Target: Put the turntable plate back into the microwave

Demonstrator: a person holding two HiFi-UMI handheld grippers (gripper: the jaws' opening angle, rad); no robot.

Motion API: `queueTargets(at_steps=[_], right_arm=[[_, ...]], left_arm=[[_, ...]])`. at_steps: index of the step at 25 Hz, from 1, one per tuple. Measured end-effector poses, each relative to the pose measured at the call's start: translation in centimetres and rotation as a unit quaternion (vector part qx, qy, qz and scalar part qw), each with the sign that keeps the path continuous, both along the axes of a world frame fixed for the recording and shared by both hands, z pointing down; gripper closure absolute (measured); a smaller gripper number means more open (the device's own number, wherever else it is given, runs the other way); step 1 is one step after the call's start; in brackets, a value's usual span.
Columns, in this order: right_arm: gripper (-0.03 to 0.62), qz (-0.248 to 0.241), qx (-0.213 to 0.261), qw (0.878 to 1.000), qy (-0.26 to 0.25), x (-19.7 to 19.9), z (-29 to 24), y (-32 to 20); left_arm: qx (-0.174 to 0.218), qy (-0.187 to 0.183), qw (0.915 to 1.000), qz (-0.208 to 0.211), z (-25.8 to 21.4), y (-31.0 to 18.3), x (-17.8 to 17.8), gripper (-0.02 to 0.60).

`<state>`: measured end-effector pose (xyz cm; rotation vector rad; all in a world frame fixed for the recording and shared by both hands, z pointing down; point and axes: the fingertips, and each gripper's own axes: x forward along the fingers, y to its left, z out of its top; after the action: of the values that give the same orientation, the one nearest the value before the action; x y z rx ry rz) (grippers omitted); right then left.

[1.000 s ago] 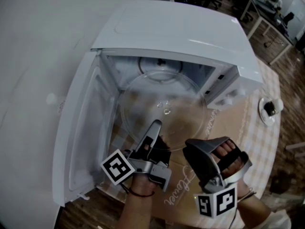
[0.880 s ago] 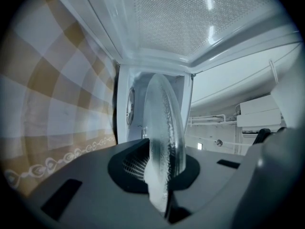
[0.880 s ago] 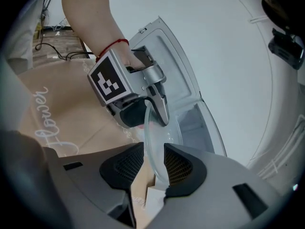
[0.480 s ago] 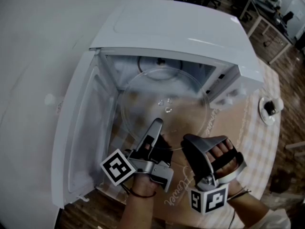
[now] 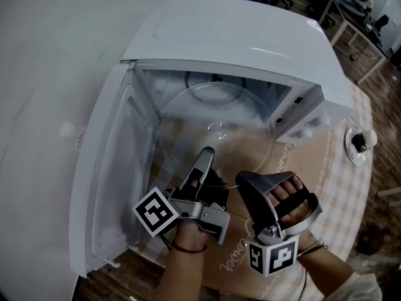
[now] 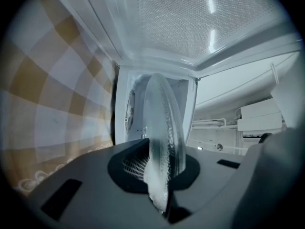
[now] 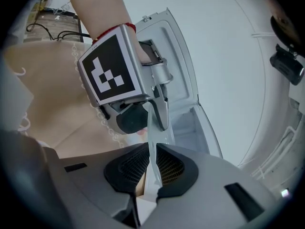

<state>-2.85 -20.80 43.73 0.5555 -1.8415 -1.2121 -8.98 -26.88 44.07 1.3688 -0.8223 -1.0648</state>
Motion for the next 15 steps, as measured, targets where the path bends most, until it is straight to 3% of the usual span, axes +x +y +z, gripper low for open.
queueTargets(at_steps=[15], right_arm=[[0.533, 0.029, 0.007, 0.999, -0.022, -0.8, 0.5, -4.6]], left_arm=[[-0.001, -0.027, 0.9995, 0.014, 0.5, -4.6, -0.8, 0.558]])
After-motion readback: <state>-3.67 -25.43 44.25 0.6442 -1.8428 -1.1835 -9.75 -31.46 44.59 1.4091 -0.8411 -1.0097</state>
